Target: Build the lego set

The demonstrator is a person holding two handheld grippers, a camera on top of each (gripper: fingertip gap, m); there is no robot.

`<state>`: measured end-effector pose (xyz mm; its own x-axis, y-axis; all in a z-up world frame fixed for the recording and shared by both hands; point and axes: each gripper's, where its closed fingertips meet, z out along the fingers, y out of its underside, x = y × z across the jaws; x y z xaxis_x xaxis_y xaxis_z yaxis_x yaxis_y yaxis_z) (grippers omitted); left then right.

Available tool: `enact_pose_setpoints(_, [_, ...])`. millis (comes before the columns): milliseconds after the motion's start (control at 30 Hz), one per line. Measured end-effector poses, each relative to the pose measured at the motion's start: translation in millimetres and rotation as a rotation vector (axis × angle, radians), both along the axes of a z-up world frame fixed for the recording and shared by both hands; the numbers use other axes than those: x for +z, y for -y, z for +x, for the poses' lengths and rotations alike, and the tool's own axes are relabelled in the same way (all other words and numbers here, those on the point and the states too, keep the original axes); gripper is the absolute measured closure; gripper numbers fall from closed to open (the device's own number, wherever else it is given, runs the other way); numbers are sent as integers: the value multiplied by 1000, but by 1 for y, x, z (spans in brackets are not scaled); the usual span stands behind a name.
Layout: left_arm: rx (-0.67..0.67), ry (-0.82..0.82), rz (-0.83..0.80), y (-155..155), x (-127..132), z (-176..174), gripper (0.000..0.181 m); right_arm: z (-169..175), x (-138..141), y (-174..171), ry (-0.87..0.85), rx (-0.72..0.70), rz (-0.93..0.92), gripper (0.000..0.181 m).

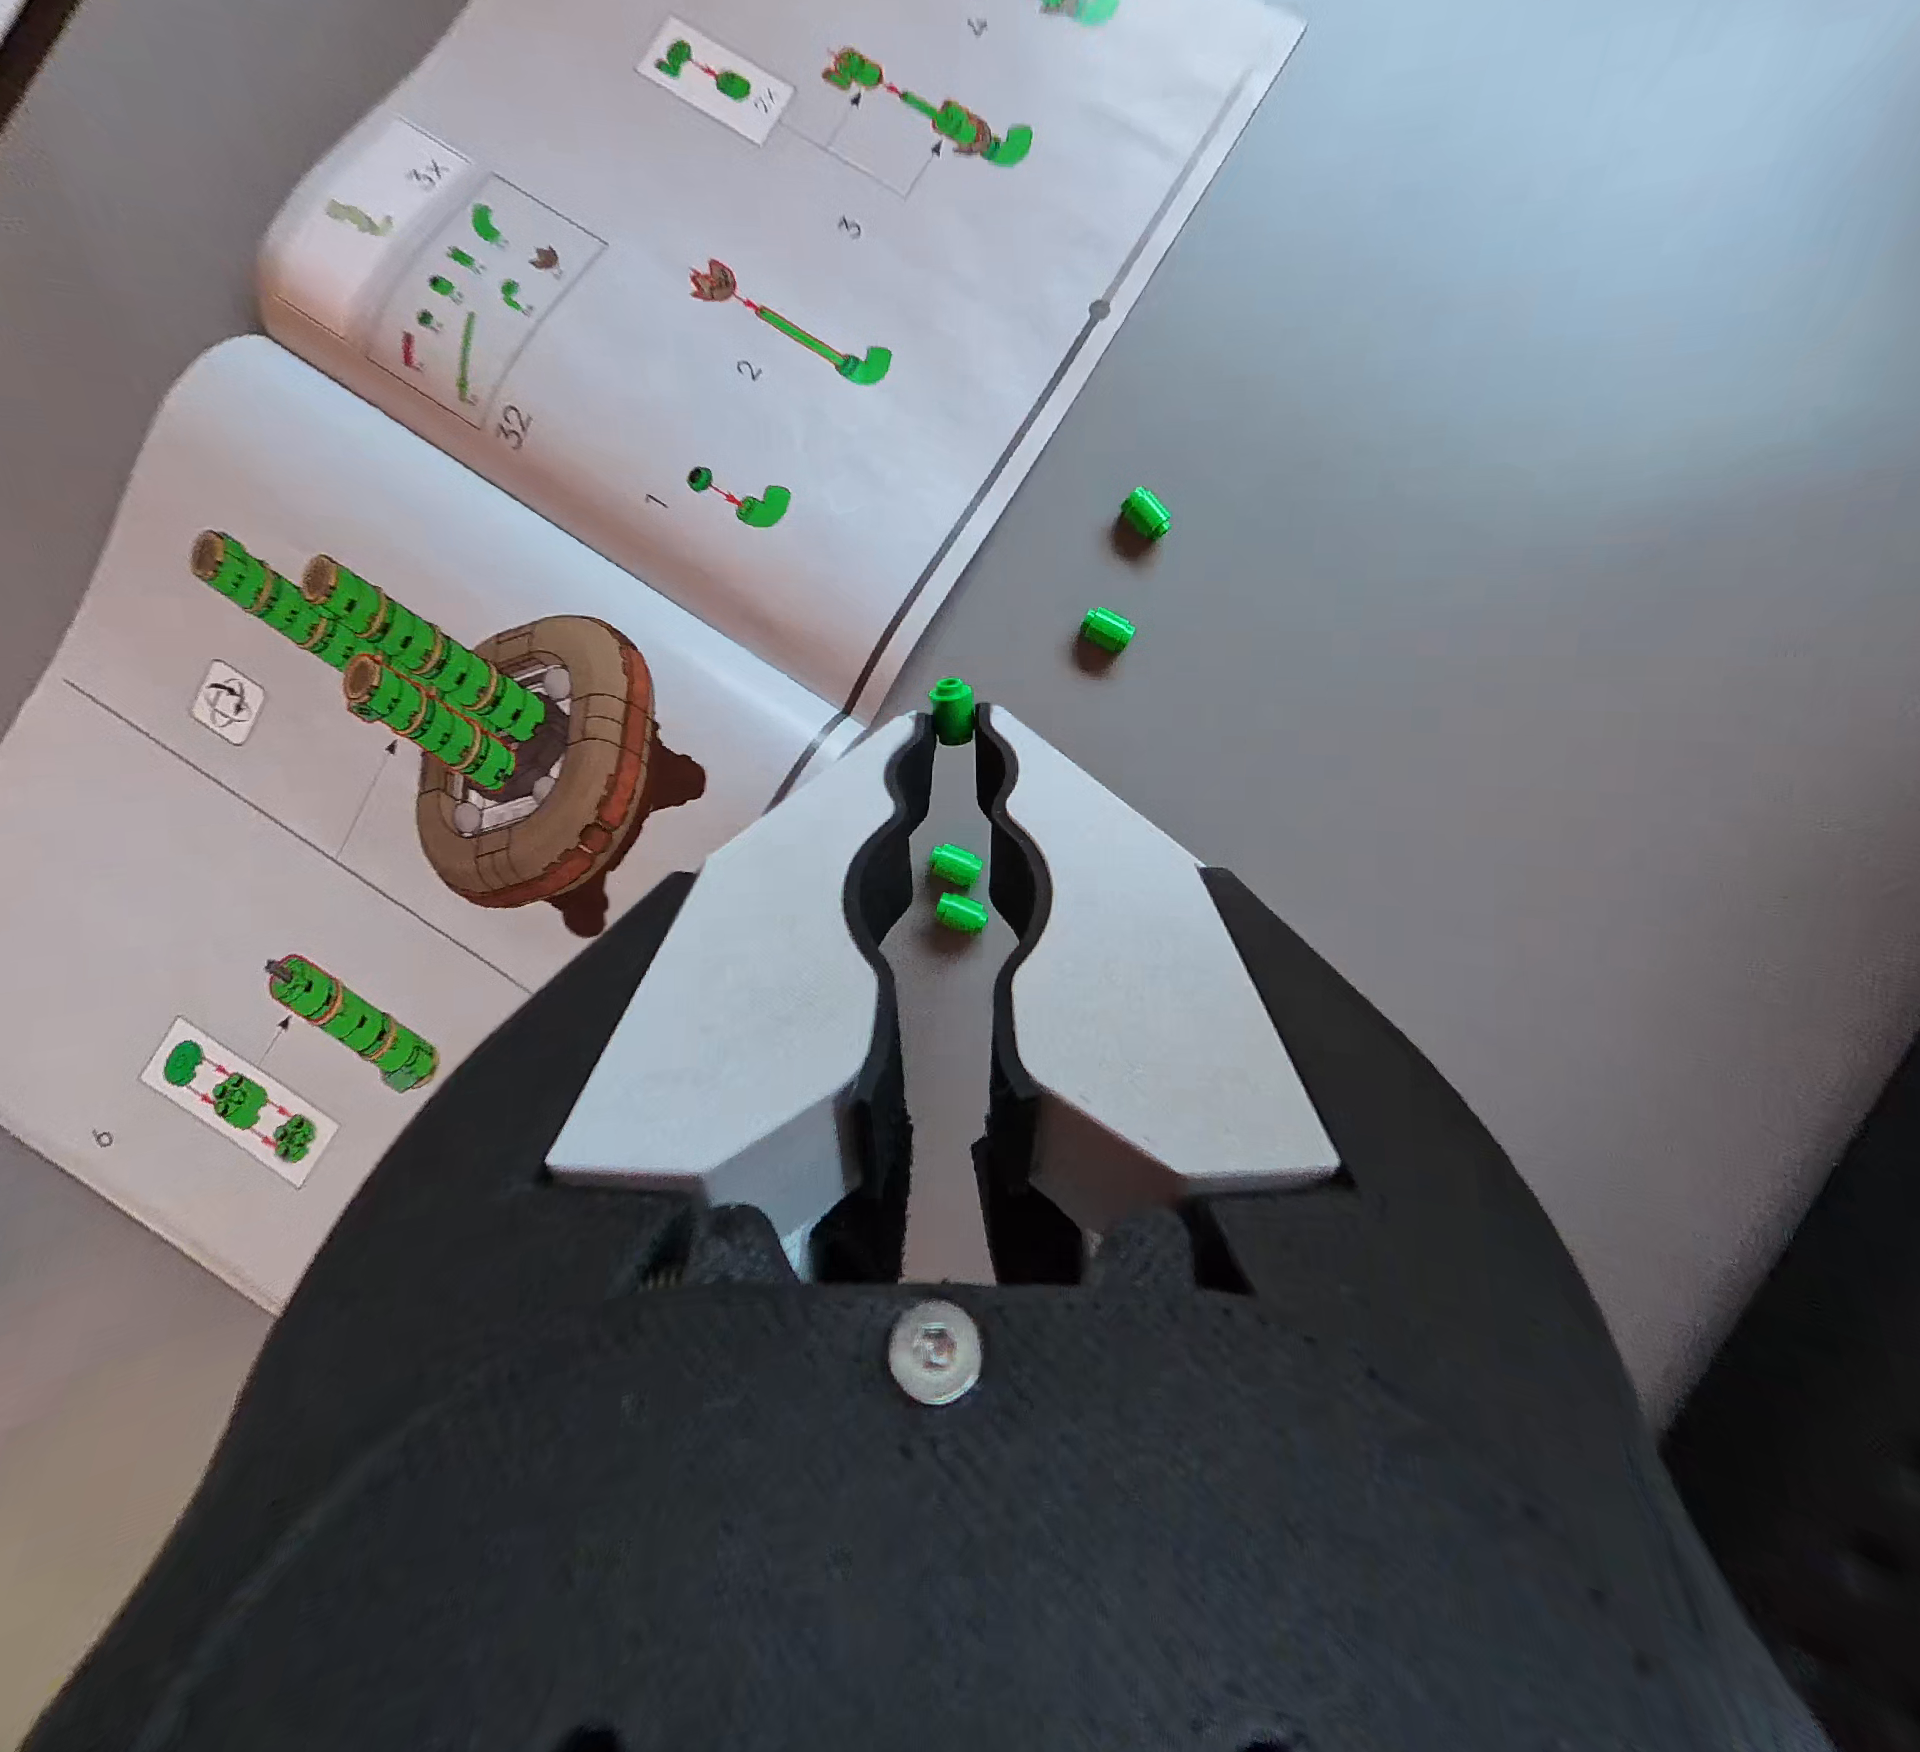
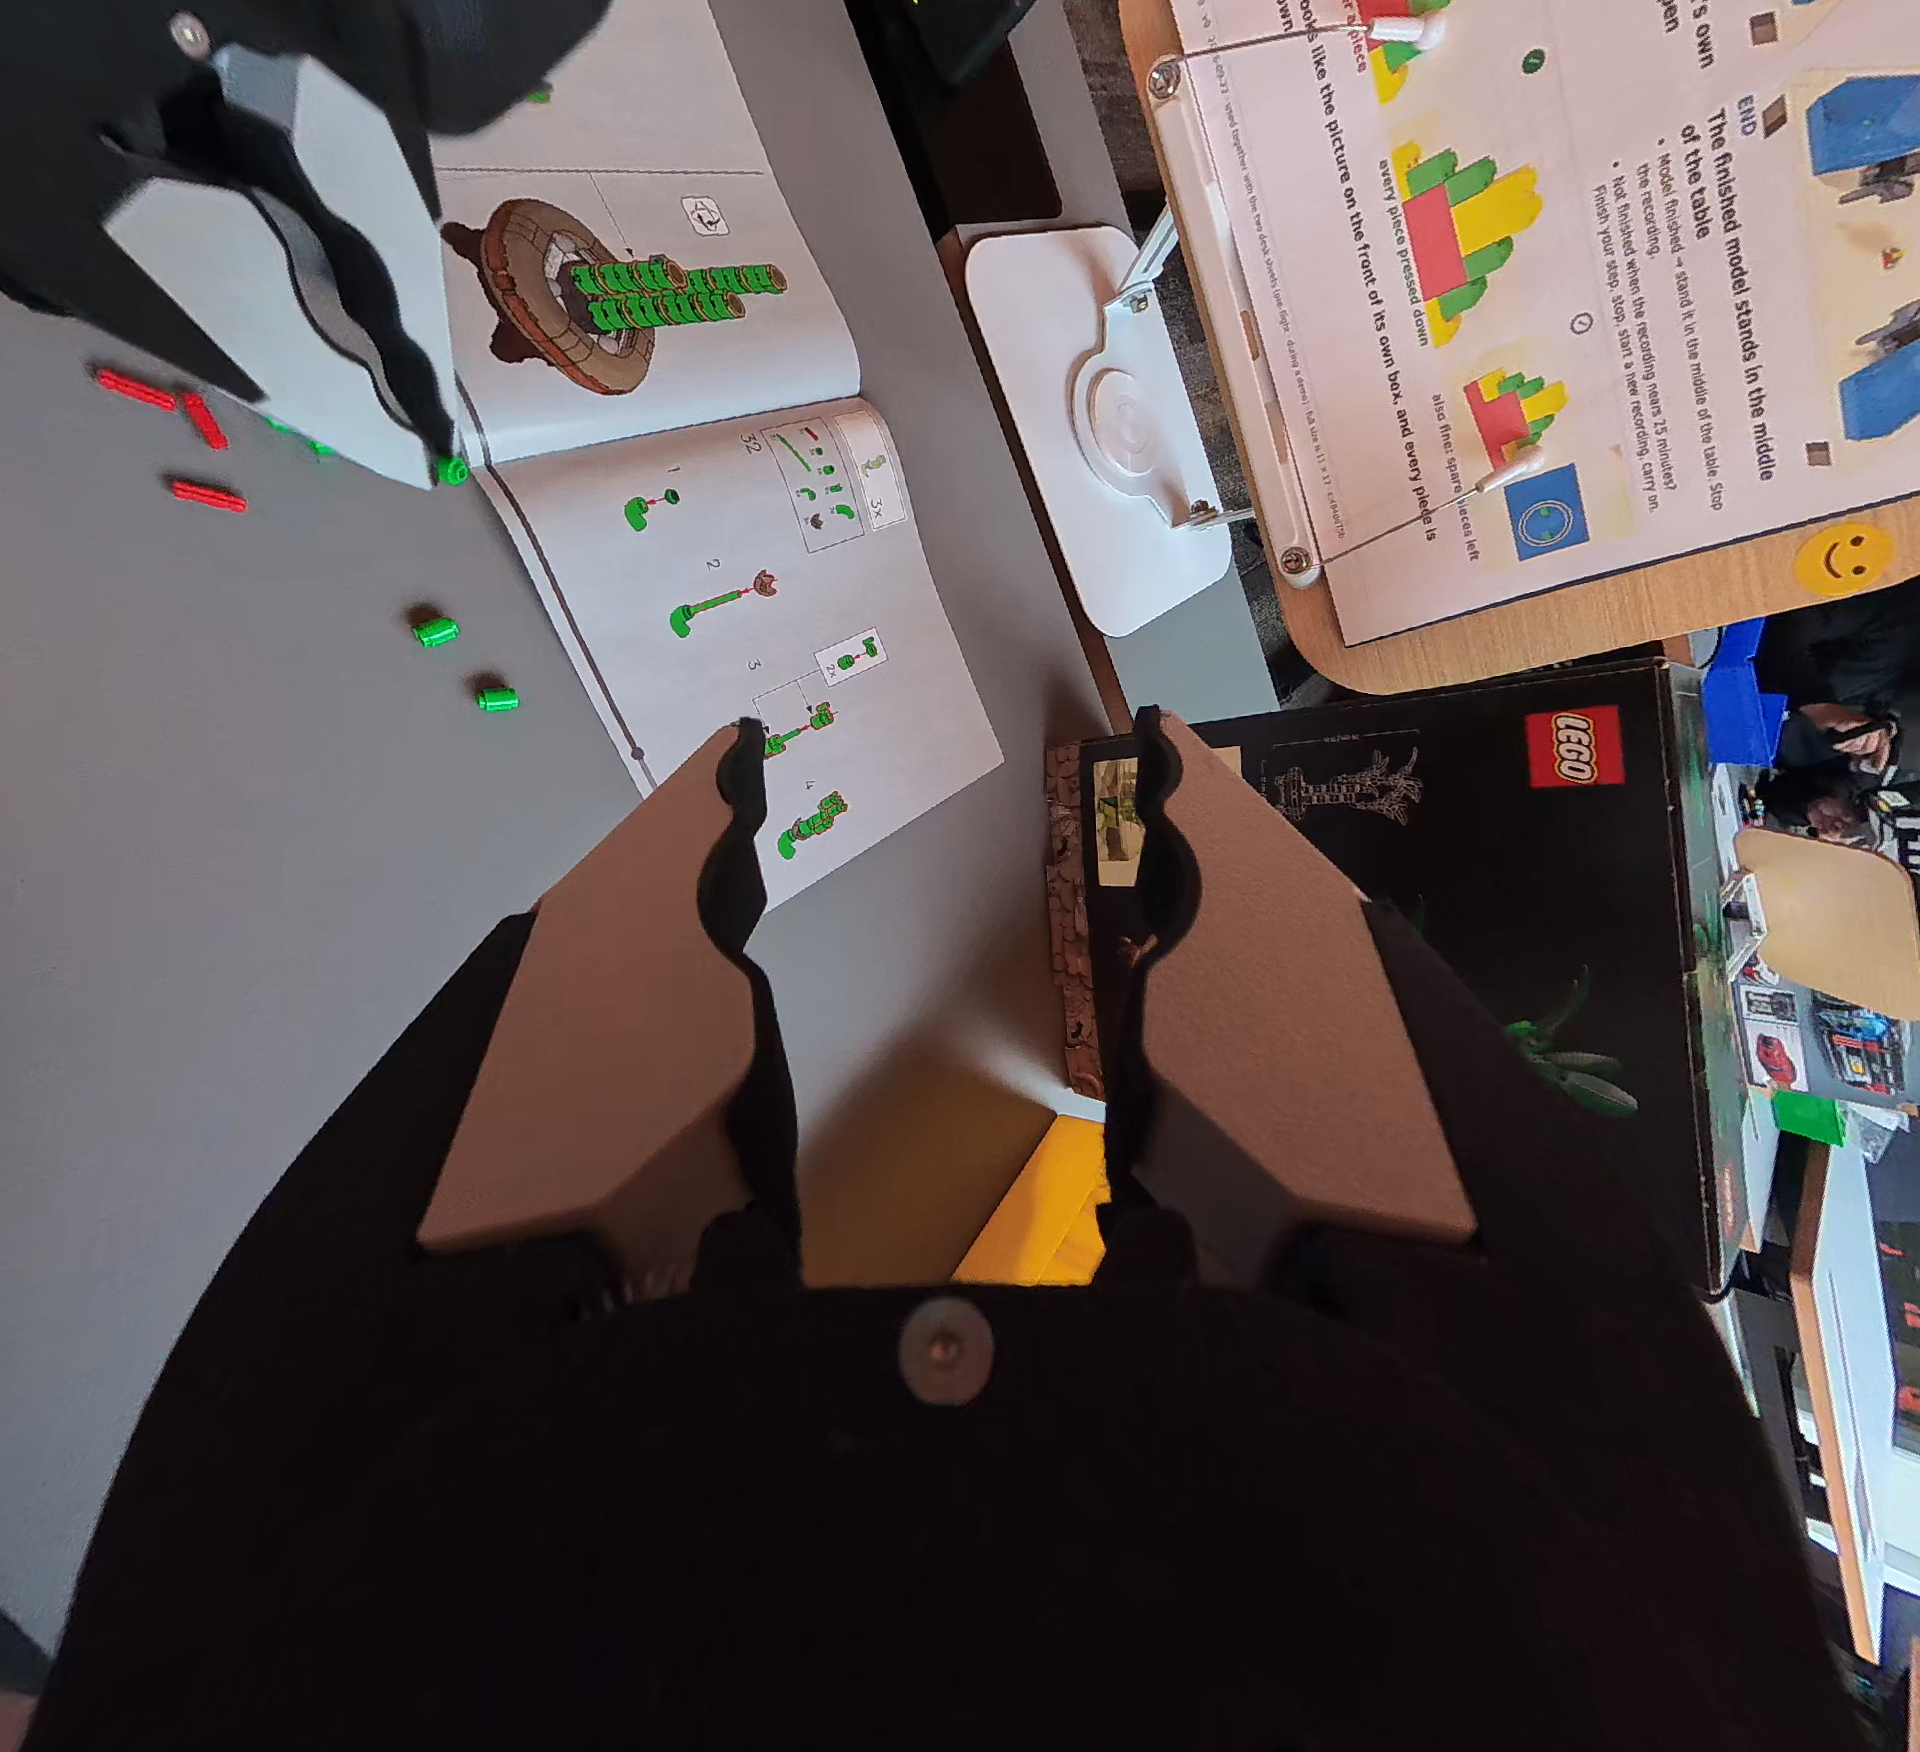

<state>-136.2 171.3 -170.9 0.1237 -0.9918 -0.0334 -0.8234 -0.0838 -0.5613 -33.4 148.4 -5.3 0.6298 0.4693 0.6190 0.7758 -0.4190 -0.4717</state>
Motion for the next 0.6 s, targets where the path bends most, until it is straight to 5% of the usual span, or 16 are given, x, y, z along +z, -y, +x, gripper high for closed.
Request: enact_pose_setpoints(600, [-88,-161,82,15,-35,0,174,-2,-3,2,9,11,-18,110])
